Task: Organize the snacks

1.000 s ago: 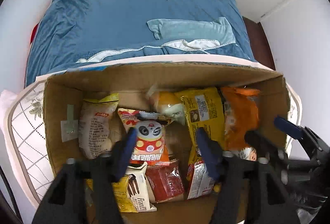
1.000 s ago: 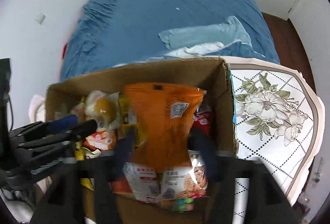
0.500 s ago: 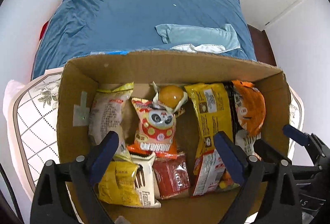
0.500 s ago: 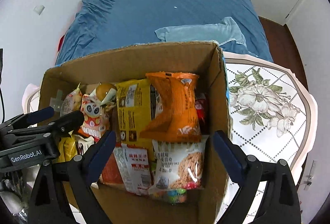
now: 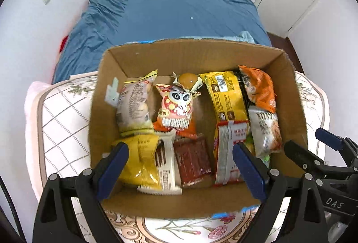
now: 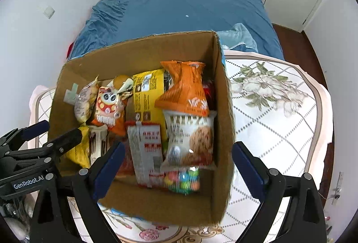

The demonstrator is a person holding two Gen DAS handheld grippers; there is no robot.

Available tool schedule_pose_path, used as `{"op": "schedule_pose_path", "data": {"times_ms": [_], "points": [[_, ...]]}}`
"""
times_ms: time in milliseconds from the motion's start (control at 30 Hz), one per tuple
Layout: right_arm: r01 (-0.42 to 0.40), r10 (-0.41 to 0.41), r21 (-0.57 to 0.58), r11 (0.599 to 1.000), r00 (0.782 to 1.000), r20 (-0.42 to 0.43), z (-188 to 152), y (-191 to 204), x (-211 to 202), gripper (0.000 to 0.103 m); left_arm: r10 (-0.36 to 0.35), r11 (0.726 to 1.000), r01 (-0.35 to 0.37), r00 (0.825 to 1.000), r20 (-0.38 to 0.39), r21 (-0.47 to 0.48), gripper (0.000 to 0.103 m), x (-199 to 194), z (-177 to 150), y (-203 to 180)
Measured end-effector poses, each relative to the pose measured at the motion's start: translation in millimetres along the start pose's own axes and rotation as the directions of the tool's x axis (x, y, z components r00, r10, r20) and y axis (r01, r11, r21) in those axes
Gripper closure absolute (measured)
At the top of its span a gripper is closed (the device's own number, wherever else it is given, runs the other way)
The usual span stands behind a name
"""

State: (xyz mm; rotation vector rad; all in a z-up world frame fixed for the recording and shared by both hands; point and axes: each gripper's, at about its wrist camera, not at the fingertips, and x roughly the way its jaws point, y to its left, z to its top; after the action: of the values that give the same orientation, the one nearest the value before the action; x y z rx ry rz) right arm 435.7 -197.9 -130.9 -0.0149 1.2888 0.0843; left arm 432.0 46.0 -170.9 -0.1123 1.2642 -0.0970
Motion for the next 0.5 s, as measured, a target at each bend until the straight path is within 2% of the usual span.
{"op": "schedule_pose_path", "data": {"times_ms": [233,500], "points": [[-0.010,0.011,-0.009,1.000,0.996,0.090,-44,4,-47,0.005,0.012,1.000,-0.011,0.993,0.116,-0.013,0.008,-54,-43,-5],[-0.025,0.026,-0.006,1.000,0.974,0.227,-108,1,-121,0.005,0.063,0.998,-0.061,0.960,0.274,-0.015,0.008,-124,-103,-13]]}}
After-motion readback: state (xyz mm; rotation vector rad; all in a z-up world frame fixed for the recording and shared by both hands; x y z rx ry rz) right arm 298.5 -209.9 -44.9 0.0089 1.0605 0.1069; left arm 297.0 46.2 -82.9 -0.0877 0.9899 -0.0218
